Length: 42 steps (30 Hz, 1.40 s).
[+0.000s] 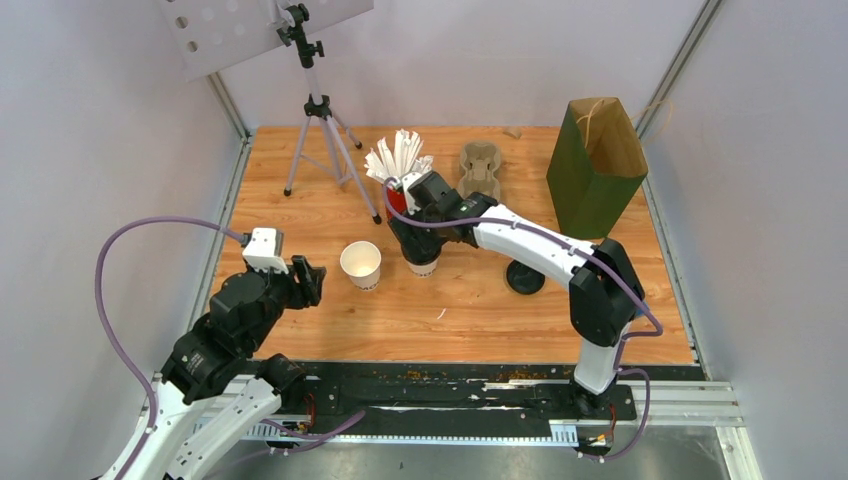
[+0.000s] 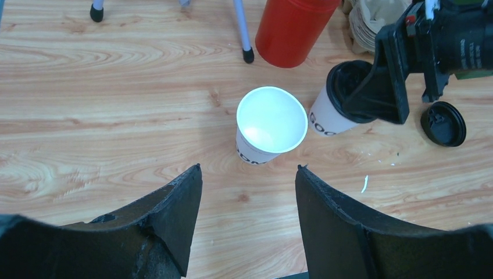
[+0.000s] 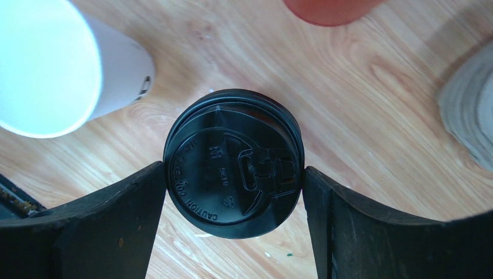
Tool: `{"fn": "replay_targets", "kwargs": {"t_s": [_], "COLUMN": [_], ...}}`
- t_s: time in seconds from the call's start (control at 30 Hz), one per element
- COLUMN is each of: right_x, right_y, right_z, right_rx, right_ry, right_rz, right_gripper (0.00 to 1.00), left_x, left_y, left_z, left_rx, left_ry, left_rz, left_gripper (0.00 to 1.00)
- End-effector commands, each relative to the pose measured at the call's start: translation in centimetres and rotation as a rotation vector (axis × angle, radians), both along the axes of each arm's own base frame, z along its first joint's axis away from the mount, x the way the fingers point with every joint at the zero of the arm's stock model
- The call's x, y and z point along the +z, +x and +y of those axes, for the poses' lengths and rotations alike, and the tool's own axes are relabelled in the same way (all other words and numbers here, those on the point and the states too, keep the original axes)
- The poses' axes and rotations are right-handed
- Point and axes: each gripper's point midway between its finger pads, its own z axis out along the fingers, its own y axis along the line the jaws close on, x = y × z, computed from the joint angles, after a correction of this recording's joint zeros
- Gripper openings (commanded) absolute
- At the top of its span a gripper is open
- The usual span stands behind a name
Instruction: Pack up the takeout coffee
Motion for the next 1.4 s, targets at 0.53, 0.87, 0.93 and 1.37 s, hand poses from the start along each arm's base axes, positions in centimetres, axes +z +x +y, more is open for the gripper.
{"fn": "replay_targets", "kwargs": {"t_s": [0.53, 0.87, 0.93, 1.37], "right_x": [1.5, 0.8, 0.8, 1.5], "right_y": [4.5, 7.7, 8.1, 9.0], "right_z": [-16.7, -20.8, -21.1, -21.8], "right_rx": [-0.346, -0.436, -0.439, -0.437], "right_ry": [-0.046, -0.017, -0.002, 0.018], "right_rz": [0.009, 0.013, 0.017, 0.035], "right_gripper": [0.74, 0.75, 0.75, 0.9], "left_x": [1.1, 1.1, 1.1, 0.7], "left_y": [0.8, 0.7, 0.8, 1.2], "left_z": [-1.0, -0.9, -1.0, -1.7], "left_rx": [-0.018, -0.019, -0.019, -0.041], "left_ry": [-0.027, -0.024, -0.025, -0.022], "left_rz": [-0.024, -0.023, -0.023, -0.01], "left_gripper": [0.68, 0.68, 0.68, 0.72]}}
